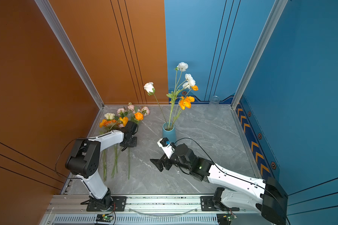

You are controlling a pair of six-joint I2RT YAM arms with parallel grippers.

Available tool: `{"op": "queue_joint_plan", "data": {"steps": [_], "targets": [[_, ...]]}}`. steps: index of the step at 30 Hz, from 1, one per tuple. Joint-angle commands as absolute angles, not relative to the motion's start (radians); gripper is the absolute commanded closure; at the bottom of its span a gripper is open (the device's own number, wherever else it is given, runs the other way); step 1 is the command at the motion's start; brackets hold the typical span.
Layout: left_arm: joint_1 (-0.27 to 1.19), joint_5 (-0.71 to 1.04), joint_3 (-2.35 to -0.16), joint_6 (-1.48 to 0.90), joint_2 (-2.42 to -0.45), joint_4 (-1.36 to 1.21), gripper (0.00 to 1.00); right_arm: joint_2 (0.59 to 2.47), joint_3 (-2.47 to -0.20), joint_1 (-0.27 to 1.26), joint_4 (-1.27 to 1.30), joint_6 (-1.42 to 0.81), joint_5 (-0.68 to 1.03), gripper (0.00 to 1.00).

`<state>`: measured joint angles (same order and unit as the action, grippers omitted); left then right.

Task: Arrange the flowers into the vase
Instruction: 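Move the left gripper back to the flower pile and grasp the yellow rose stem, then lift the yellow rose and lower its stem into the teal vase with the left gripper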

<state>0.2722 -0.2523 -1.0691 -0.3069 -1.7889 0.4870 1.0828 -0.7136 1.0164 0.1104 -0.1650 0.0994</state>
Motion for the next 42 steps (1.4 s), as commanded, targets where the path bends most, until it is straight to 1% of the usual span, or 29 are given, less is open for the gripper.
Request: {"op": "queue_joint_plan", "data": {"steps": [1, 4, 8, 10, 18, 25, 31, 38, 40, 42], "targets": [[0.268, -0.203, -1.089, -0.324, -1.812, 0.492, 0.79, 1.093, -0.735, 1.014, 0.136, -0.171, 0.087, 0.00], [0.267, -0.194, -1.082, -0.321, -1.811, 0.486, 0.82, 1.103, -0.748, 1.009, 0.132, -0.168, 0.100, 0.00], [0.267, -0.166, -1.085, -0.313, -1.802, 0.486, 0.96, 1.112, -0.755, 1.009, 0.132, -0.166, 0.105, 0.00], [0.269, -0.153, -1.088, -0.308, -1.787, 0.486, 1.00, 1.114, -0.755, 1.009, 0.133, -0.166, 0.103, 0.00], [0.300, -0.121, -1.087, -0.282, -1.630, 0.500, 1.00, 1.095, -0.755, 0.987, 0.103, -0.155, 0.098, 0.00], [0.335, -0.153, -1.070, -0.279, -1.436, 0.502, 1.00, 1.087, -0.761, 0.913, 0.097, -0.146, 0.183, 0.00], [0.360, -0.203, -1.062, -0.256, -1.263, 0.497, 1.00, 1.122, -0.804, 0.818, 0.102, -0.145, 0.296, 0.00], [0.378, -0.219, -1.074, -0.212, -1.134, 0.442, 1.00, 1.105, -0.812, 0.811, 0.106, -0.148, 0.266, 0.00], [0.392, -0.225, -1.062, -0.205, -1.098, 0.390, 1.00, 1.087, -0.803, 0.811, 0.098, -0.159, 0.259, 0.00], [0.415, -0.224, -1.037, -0.199, -1.047, 0.284, 1.00, 1.056, -0.784, 0.811, 0.087, -0.163, 0.245, 0.00]]}}
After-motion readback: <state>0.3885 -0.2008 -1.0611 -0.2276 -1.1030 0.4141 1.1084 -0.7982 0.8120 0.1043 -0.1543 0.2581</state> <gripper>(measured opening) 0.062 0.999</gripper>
